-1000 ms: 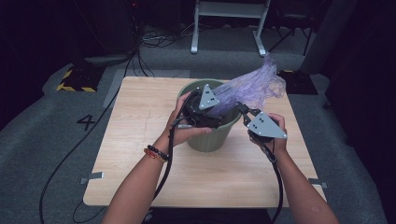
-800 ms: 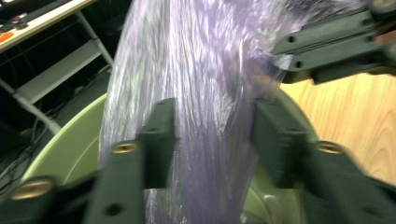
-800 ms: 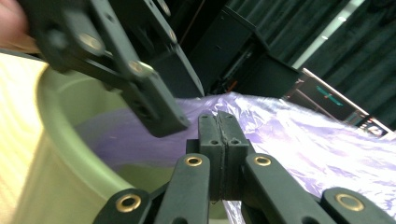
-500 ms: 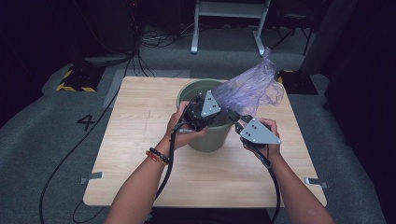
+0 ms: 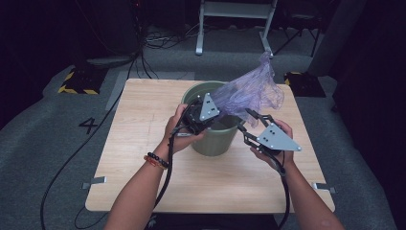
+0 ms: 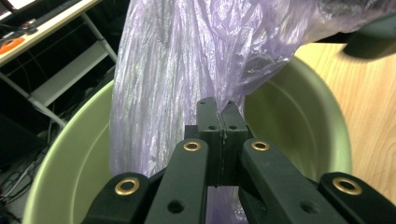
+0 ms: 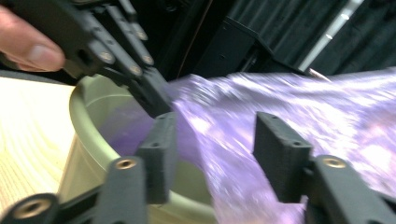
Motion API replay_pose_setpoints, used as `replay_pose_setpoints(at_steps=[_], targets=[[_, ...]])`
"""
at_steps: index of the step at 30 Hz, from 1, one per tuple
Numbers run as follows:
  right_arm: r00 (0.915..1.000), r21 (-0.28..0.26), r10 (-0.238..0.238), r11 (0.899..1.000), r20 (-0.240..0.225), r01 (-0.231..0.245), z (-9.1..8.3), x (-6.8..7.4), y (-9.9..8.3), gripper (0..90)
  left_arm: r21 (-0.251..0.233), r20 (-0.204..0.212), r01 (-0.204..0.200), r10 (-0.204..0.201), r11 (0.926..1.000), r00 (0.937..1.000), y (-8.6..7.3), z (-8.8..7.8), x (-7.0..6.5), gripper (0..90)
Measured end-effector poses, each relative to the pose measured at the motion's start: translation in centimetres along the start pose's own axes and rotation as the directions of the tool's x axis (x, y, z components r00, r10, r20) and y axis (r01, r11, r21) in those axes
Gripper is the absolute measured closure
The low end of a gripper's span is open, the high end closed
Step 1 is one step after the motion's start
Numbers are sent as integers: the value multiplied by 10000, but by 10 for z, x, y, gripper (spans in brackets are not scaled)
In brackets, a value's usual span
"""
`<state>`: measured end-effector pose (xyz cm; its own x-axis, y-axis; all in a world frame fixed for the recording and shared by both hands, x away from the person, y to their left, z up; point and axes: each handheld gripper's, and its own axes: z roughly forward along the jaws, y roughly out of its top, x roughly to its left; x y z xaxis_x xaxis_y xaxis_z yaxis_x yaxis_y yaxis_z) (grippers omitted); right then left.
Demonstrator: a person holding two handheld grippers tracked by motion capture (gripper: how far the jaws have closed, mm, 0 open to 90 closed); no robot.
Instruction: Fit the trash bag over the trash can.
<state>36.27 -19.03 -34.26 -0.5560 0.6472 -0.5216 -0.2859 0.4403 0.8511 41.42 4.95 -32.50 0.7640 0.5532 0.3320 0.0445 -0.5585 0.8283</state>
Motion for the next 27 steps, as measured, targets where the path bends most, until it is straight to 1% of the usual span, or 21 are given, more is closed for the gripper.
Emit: replay_pose_setpoints(at_steps=[2,4,5,6,7,8,9,10,11,12,15,17,18,19,20,21,22,23,24,25,27], targets=[[9994,45,217,9998,267,-218,-6,-6,-2,431,-88,-5,29,-29,10000,10000,-3,-2,1,899],[9976,172,621,9979,318,-627,-11,-15,-6,398,-102,9,5,-5,9999,10000,-6,-3,1,899],[9955,255,878,9957,348,-887,-13,-21,-8,385,-116,11,11,-11,9999,10000,-7,-4,1,899],[9894,445,1416,9887,317,-1429,-13,-31,-14,339,-136,34,87,-86,9999,10000,-10,-5,1,899],[9894,445,1416,9887,317,-1429,-13,-31,-14,339,-136,34,87,-86,9999,10000,-10,-5,1,899],[9843,590,1757,9825,176,-1764,-12,-36,-17,325,-164,53,88,-87,9998,9999,-11,-5,2,899],[9719,935,2352,9680,-128,-2330,-8,-45,-24,289,-150,60,33,-32,9999,10000,-12,-5,2,899],[9719,935,2352,9680,-128,-2330,-8,-45,-24,289,-129,87,33,-32,9999,10000,-12,-6,2,899],[9593,1252,2776,9548,-515,-2696,-1,-51,-31,256,-148,133,75,-73,9999,9999,-13,-6,2,899],[9593,1252,2776,9548,-515,-2696,-1,-51,-31,256,-124,122,27,-26,9999,9999,-14,-6,2,899],[9407,1760,3243,9362,-995,-3041,9,-55,-38,245,-93,138,36,-35,10000,9999,-15,-6,2,898],[9347,1772,3340,9339,-1220,-3106,12,-55,-39,315,-86,158,5,-4,10000,9999,-16,-7,3,898],[9319,1727,3364,9342,-1357,-3121,12,-56,-40,398,-76,165,22,-21,10000,9999,-17,-7,4,898],[9343,1585,3219,9412,-1530,-2983,13,-56,-39,525,-117,172,107,-105,9999,9998,-18,-7,3,898],[9375,1522,3124,9449,-1534,-2899,13,-55,-38,614,-117,172,107,-105,9999,9998,-18,-7,3,898],[9422,1528,2968,9495,-1554,-2739,13,-54,-37,673,-108,161,62,-60,9999,9999,-18,-8,4,898],[9422,1528,2968,9495,-1554,-2739,13,-54,-37,673,-102,140,-4,5,9999,9999,-19,-8,4,898],[9502,1495,2747,9558,-1473,-2532,12,-53,-36,714,-118,138,92,-90,9999,9999,-19,-8,3,898],[9562,1216,2505,9647,-1516,-2335,10,-51,-33,815,-114,93,89,-88,9999,9999,-19,-8,3,896],[9562,1216,2505,9647,-1516,-2335,10,-51,-33,815,-114,93,89,-88,9999,9999,-19,-8,3,893],[9621,739,2233,9740,-1566,-2141,5,-50,-29,899,-153,93,236,-235,9996,9997,-20,-7,3,881]])
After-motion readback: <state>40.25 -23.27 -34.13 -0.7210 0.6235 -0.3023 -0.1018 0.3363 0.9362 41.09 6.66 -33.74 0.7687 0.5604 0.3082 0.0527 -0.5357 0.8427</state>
